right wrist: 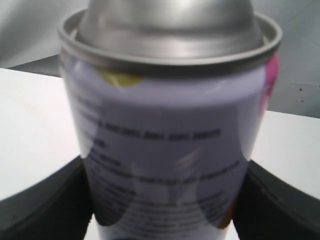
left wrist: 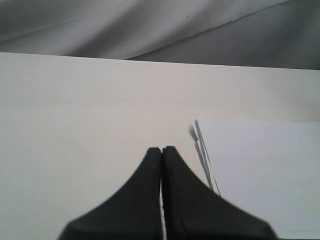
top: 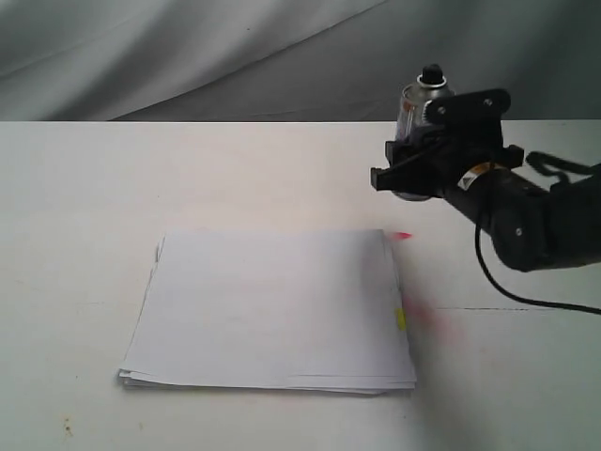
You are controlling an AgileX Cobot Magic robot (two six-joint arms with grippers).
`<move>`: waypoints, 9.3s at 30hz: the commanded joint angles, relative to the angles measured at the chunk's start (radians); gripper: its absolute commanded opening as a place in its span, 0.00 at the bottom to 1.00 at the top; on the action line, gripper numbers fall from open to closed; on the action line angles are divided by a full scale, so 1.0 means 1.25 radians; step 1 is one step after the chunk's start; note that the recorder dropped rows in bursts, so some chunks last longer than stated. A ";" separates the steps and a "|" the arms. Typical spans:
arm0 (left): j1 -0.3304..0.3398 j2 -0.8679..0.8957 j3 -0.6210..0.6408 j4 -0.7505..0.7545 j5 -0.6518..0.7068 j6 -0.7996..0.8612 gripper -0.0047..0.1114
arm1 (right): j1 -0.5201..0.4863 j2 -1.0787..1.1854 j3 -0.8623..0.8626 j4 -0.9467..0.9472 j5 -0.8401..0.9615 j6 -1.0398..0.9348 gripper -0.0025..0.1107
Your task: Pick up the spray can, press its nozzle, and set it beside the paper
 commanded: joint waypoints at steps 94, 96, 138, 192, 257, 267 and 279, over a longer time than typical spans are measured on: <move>-0.004 0.003 -0.002 0.003 -0.001 -0.003 0.04 | 0.509 -0.042 -0.003 -1.577 1.315 1.044 0.02; -0.004 0.003 -0.002 0.017 -0.008 -0.003 0.04 | 0.509 -0.042 -0.003 -1.577 1.315 1.042 0.02; -0.004 0.340 -0.326 -0.038 -0.254 -0.187 0.04 | 0.509 -0.042 -0.003 -1.577 1.315 1.042 0.02; 0.029 1.237 -0.802 -1.170 0.367 1.196 0.04 | 0.509 -0.042 -0.003 -1.577 1.315 1.042 0.02; 0.019 1.531 -0.853 -1.296 0.685 1.874 0.04 | 0.509 -0.042 -0.003 -1.577 1.272 1.025 0.02; 0.019 1.533 -0.863 -1.291 0.697 1.874 0.04 | 0.509 -0.042 -0.003 -1.577 1.272 1.025 0.02; -0.003 1.533 -0.872 -1.289 0.697 1.874 0.04 | 0.509 -0.042 -0.003 -1.577 1.272 1.025 0.02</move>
